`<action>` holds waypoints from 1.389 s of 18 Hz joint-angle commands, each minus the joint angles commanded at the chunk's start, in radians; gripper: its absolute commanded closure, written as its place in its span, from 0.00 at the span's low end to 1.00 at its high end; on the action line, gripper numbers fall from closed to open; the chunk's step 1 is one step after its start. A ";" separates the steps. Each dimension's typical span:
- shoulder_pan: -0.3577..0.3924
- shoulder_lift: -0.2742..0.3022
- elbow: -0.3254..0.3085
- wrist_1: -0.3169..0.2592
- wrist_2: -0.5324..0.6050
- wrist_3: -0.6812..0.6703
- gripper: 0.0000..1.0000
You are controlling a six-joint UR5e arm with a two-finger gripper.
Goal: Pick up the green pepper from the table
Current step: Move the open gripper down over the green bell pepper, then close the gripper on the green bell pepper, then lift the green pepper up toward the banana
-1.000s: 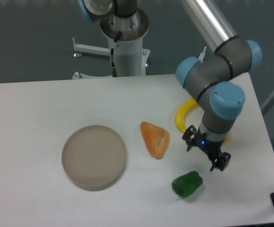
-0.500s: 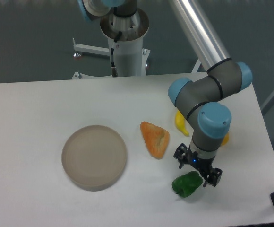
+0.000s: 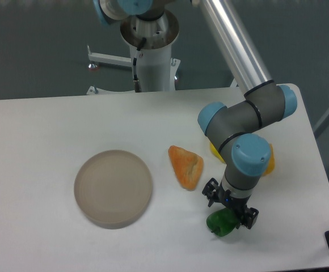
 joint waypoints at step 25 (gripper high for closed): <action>0.130 0.239 -0.020 -0.341 0.097 0.354 0.71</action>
